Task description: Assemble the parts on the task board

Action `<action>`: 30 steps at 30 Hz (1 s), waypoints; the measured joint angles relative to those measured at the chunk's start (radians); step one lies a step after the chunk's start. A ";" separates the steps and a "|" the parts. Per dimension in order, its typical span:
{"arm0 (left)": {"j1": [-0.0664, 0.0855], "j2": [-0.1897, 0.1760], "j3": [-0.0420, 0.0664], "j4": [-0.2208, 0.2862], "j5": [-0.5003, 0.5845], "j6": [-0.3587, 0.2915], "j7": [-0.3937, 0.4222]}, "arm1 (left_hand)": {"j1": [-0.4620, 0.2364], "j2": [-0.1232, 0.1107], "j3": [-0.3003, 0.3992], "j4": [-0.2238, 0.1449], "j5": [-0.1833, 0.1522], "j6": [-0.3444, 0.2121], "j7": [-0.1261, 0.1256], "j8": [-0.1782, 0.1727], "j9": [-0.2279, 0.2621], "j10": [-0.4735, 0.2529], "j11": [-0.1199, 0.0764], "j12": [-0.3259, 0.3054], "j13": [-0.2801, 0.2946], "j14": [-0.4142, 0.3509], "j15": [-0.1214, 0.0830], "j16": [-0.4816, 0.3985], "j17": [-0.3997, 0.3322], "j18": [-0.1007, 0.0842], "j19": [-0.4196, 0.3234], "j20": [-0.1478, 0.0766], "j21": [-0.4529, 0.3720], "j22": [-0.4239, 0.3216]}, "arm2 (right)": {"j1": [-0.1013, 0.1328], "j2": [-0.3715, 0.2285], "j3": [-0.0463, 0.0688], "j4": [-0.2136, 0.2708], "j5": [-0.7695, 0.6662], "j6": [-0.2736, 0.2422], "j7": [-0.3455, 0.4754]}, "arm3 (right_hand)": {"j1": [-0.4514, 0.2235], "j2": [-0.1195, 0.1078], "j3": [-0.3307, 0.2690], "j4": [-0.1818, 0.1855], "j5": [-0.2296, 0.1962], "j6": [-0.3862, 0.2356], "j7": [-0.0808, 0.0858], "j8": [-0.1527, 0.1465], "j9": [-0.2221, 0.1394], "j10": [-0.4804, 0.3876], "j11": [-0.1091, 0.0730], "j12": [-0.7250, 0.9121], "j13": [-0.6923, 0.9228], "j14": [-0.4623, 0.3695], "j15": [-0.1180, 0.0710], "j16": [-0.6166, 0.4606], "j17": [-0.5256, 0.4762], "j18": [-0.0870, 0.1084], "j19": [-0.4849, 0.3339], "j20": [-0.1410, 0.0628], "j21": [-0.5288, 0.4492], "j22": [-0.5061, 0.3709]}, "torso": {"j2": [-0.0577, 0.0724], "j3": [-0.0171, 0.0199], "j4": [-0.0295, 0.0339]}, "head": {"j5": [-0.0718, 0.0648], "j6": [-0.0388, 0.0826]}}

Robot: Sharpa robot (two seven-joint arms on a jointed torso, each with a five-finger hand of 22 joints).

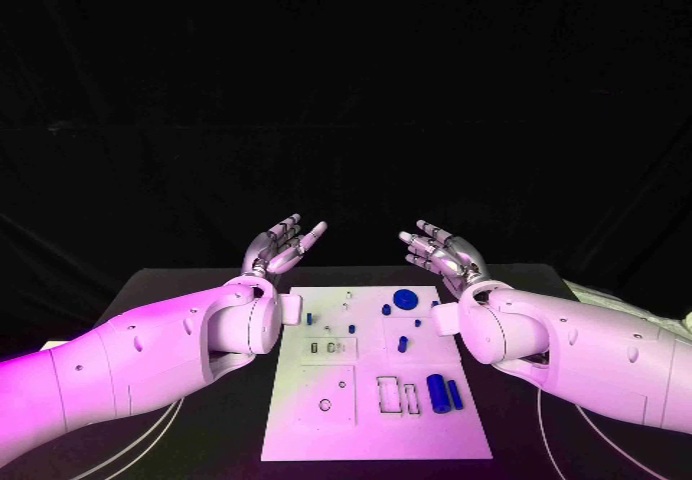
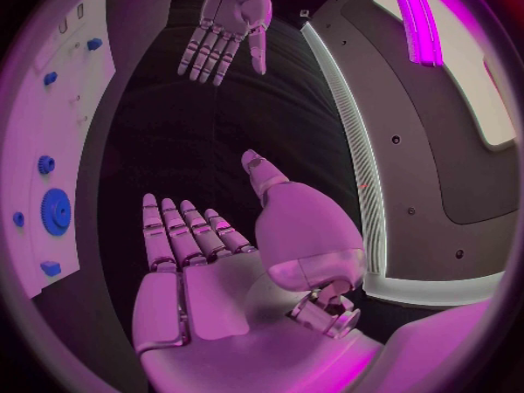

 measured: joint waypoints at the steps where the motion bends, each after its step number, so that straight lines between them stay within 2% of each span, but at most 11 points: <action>1: 0.000 0.000 0.000 -0.001 -0.001 0.006 -0.001 | 0.027 -0.001 0.005 0.006 0.000 0.012 0.002 0.004 0.001 0.008 0.007 0.000 0.002 0.014 0.004 0.005 0.002 0.011 0.008 0.008 0.000 0.002 | 0.004 0.003 -0.002 -0.008 -0.012 0.025 -0.009 | 0.009 0.001 0.000 -0.004 0.000 0.008 0.000 0.000 0.001 0.008 0.001 0.001 0.000 0.008 -0.001 0.000 0.001 0.008 0.003 0.003 0.000 0.000 | 0.000 0.0000 0.0000 | 0.000 0.000; 4: 0.000 0.000 0.000 -0.002 -0.003 0.020 -0.005 | 0.047 0.008 0.009 0.010 0.000 0.038 0.004 0.007 0.005 0.042 0.013 0.007 0.005 0.053 0.010 0.012 0.007 0.015 0.023 0.020 0.008 0.006 | 0.014 0.012 -0.008 -0.032 -0.051 0.104 -0.038 | 0.038 0.005 0.003 -0.023 0.000 0.038 0.002 0.008 0.005 0.046 0.002 0.006 0.004 0.045 -0.002 0.003 0.004 0.015 0.033 0.003 0.010 0.005 | 0.000 -0.0002 -0.0001 | 0.000 0.000; 7: 0.000 0.000 0.000 -0.002 -0.004 0.028 -0.007 | 0.063 0.024 0.024 0.010 0.000 0.085 0.006 0.018 0.009 0.104 0.023 0.015 0.010 0.128 0.014 0.027 0.015 0.015 0.067 0.018 0.021 0.012 | 0.020 0.017 -0.011 -0.044 -0.079 0.159 -0.058 | 0.064 0.008 0.006 -0.040 0.000 0.082 0.005 0.012 0.009 0.101 0.000 0.012 0.008 0.104 -0.006 0.014 0.008 0.022 0.086 0.004 0.026 0.013 | 0.000 -0.0003 -0.0002 | 0.000 0.000; 10: 0.000 0.000 0.000 -0.002 -0.006 0.034 -0.009 | 0.090 0.052 0.043 0.004 0.000 0.195 0.013 0.039 0.020 0.244 0.035 0.039 0.022 0.315 0.018 0.070 0.036 0.015 0.218 0.015 0.065 0.034 | 0.024 0.021 -0.013 -0.054 -0.104 0.211 -0.077 | 0.095 0.010 0.013 -0.063 0.000 0.177 0.011 0.029 0.017 0.225 -0.010 0.034 0.017 0.231 -0.021 0.034 0.017 0.038 0.170 0.005 0.054 0.026 | 0.000 -0.0003 -0.0002 | 0.000 0.000; 11: 0.000 0.000 0.000 -0.002 -0.006 0.036 -0.009 | 0.097 0.070 0.048 -0.002 0.000 0.260 0.018 0.052 0.026 0.334 0.033 0.054 0.028 0.388 0.010 0.089 0.043 0.018 0.332 0.014 0.098 0.050 | 0.024 0.021 -0.014 -0.056 -0.111 0.223 -0.082 | 0.107 0.010 0.016 -0.072 0.002 0.231 0.015 0.037 0.022 0.287 -0.017 0.045 0.020 0.291 -0.029 0.045 0.020 0.055 0.207 0.005 0.067 0.031 | 0.000 -0.0003 -0.0002 | 0.000 0.000; 13: 0.001 -0.026 0.000 0.021 -0.006 0.052 -0.008 | 0.107 0.089 0.055 -0.009 -0.004 0.362 0.031 0.071 0.034 0.482 0.016 0.078 0.037 0.468 -0.010 0.111 0.049 0.046 0.469 0.013 0.141 0.068 | 0.028 0.015 -0.014 -0.064 -0.152 0.234 -0.086 | 0.120 0.007 0.025 -0.086 0.006 0.318 0.022 0.049 0.027 0.370 -0.030 0.059 0.023 0.374 -0.044 0.058 0.023 0.063 0.257 0.005 0.086 0.037 | 0.003 -0.0008 0.0000 | -0.001 0.000; 16: 0.002 -0.067 0.000 0.029 -0.007 0.074 -0.002 | 0.118 0.106 0.049 -0.029 -0.005 0.505 0.052 0.096 0.043 0.607 -0.003 0.093 0.038 0.554 -0.036 0.131 0.052 0.064 0.576 0.006 0.179 0.077 | 0.038 -0.017 -0.009 -0.091 -0.243 0.218 -0.083 | 0.134 0.008 0.042 -0.103 0.006 0.432 0.037 0.060 0.033 0.466 -0.045 0.072 0.024 0.471 -0.062 0.073 0.026 0.085 0.317 0.002 0.109 0.043 | 0.013 -0.0027 0.0013 | -0.007 0.000; 17: 0.002 -0.076 0.000 0.034 -0.006 0.080 0.000 | 0.122 0.110 0.044 -0.035 -0.005 0.547 0.064 0.102 0.044 0.638 -0.011 0.093 0.038 0.587 -0.045 0.137 0.055 0.064 0.613 -0.001 0.191 0.080 | 0.042 -0.026 -0.007 -0.096 -0.278 0.208 -0.082 | 0.140 0.011 0.049 -0.110 0.006 0.475 0.044 0.062 0.034 0.501 -0.052 0.072 0.024 0.507 -0.069 0.078 0.026 0.085 0.340 0.000 0.117 0.045 | 0.018 -0.0033 0.0020 | -0.009 0.000; 20: 0.002 -0.085 0.000 0.061 -0.006 0.095 0.004 | 0.123 0.119 0.036 -0.054 -0.005 0.602 0.082 0.103 0.044 0.696 -0.026 0.098 0.038 0.651 -0.064 0.146 0.062 0.064 0.681 -0.017 0.209 0.082 | 0.045 -0.030 -0.006 -0.094 -0.345 0.191 -0.082 | 0.146 0.007 0.066 -0.127 0.003 0.551 0.057 0.062 0.035 0.566 -0.064 0.072 0.024 0.574 -0.084 0.081 0.027 0.085 0.382 -0.005 0.135 0.048 | 0.028 -0.0045 0.0033 | -0.013 0.005; 22: 0.002 -0.098 0.001 0.086 -0.006 0.106 0.007 | 0.127 0.123 0.030 -0.068 -0.005 0.623 0.087 0.103 0.040 0.722 -0.032 0.098 0.037 0.676 -0.071 0.146 0.066 0.064 0.706 -0.026 0.209 0.079 | 0.048 -0.033 -0.006 -0.086 -0.393 0.183 -0.084 | 0.151 0.002 0.075 -0.136 -0.006 0.584 0.065 0.062 0.035 0.595 -0.070 0.072 0.025 0.607 -0.090 0.084 0.028 0.101 0.404 -0.008 0.143 0.049 | 0.037 -0.0063 0.0038 | -0.015 0.010; 30: 0.003 -0.156 0.012 0.162 -0.006 0.131 0.013 | 0.137 0.133 0.014 -0.104 -0.005 0.659 0.076 0.096 0.034 0.774 -0.048 0.077 0.036 0.744 -0.090 0.142 0.089 0.063 0.764 -0.045 0.209 0.066 | 0.068 -0.053 0.003 -0.079 -0.567 0.162 -0.116 | 0.163 -0.010 0.104 -0.159 -0.023 0.673 0.088 0.057 0.037 0.681 -0.087 0.067 0.025 0.712 -0.116 0.084 0.032 0.101 0.475 -0.026 0.171 0.050 | 0.075 -0.0118 0.0059 | -0.023 0.028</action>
